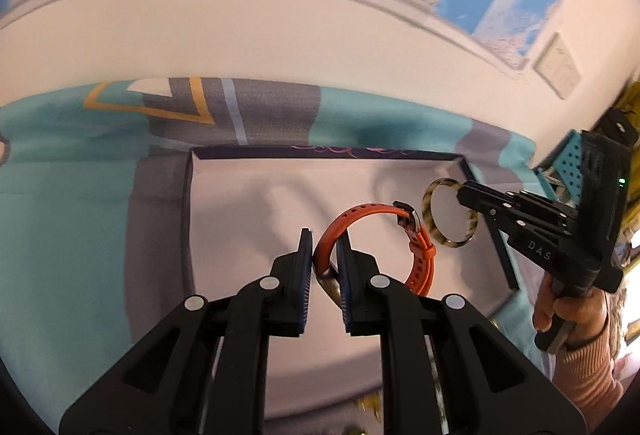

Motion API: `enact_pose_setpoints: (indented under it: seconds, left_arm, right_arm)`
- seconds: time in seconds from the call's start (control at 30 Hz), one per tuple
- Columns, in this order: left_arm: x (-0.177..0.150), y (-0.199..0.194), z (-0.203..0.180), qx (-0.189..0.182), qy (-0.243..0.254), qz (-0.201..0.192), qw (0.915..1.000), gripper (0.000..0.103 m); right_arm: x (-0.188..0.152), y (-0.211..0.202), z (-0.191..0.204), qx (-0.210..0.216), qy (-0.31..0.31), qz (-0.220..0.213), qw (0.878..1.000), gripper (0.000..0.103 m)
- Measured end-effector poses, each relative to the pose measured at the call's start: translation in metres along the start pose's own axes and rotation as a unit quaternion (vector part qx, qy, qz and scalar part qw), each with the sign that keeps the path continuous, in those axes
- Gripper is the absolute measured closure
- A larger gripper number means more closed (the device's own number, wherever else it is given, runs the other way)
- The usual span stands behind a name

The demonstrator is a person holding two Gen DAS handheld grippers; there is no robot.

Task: Organize jewelry
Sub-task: 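Lift the watch band into the tray with the left tool while the right tool places the bangle, then open both tools and withdraw them from the tray toward the remaining jewelry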

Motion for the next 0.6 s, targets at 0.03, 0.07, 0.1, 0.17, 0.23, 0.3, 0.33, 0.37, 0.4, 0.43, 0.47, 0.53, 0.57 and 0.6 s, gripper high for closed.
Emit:
enact_pose_setpoints:
  seconds: [0.03,0.07,0.1,0.17,0.23,0.3,0.33,0.37,0.4,0.43,0.47,0.53,0.57,0.6]
  left_arm:
    - [0.002,0.006,0.0,0.001,-0.001,0.005,1.0,0.09]
    - [0.005,0.015,0.001,0.005,-0.004,0.011,0.9999,0.09]
    - [0.007,0.02,0.002,0.01,-0.004,0.014,0.9998,0.09]
    - [0.012,0.033,0.005,0.023,-0.006,0.024,0.9994,0.09]
    - [0.014,0.042,0.008,0.03,-0.01,0.033,0.999,0.09]
    - [0.018,0.048,0.01,0.035,-0.016,0.04,0.9985,0.091]
    - [0.02,0.05,0.011,0.036,-0.017,0.04,0.9984,0.091]
    - [0.022,0.052,0.011,0.039,-0.018,0.042,0.9982,0.091]
    - [0.023,0.054,0.012,0.042,-0.022,0.045,0.9979,0.091]
    - [0.023,0.056,0.014,0.043,-0.024,0.047,0.9976,0.089]
    - [0.023,0.058,0.015,0.044,-0.028,0.051,0.9973,0.086]
    - [0.024,0.059,0.016,0.047,-0.029,0.052,0.9971,0.084]
    - [0.024,0.057,0.016,0.047,-0.029,0.049,0.9973,0.084]
    - [0.025,0.055,0.017,0.046,-0.029,0.045,0.9975,0.083]
  right_arm:
    - [0.002,0.007,-0.003,0.0,0.004,0.005,1.0,0.097]
    - [0.004,0.012,-0.006,-0.003,0.01,0.007,1.0,0.097]
    - [0.006,0.017,-0.008,-0.006,0.012,0.011,1.0,0.097]
    - [0.008,0.027,-0.012,-0.01,0.019,0.02,1.0,0.097]
    - [0.007,0.033,-0.014,-0.006,0.029,0.031,0.999,0.097]
    - [0.011,0.032,-0.016,-0.014,0.029,0.026,0.999,0.096]
    - [0.012,0.032,-0.017,-0.017,0.03,0.025,0.999,0.096]
    - [0.012,0.032,-0.018,-0.018,0.035,0.025,0.999,0.095]
    - [0.012,0.032,-0.019,-0.016,0.039,0.024,0.999,0.095]
    - [0.012,0.031,-0.02,-0.016,0.04,0.022,0.999,0.093]
    - [0.012,0.03,-0.019,-0.017,0.04,0.021,0.999,0.09]
    - [0.011,0.027,-0.016,-0.013,0.041,0.016,0.999,0.083]
    - [0.01,0.025,-0.014,-0.009,0.04,0.015,0.999,0.083]
    - [0.008,0.021,-0.013,-0.007,0.038,0.012,0.999,0.082]
Point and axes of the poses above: each gripper's, at about its wrist camera, not at the fingertips, and y roughly the way its jaws point, z to its left, x to its top, the point moved 9 cm from there along y, roughly the way its jaws point, and after that the axes turned 7 degrees about x, right-handed, at the moved point
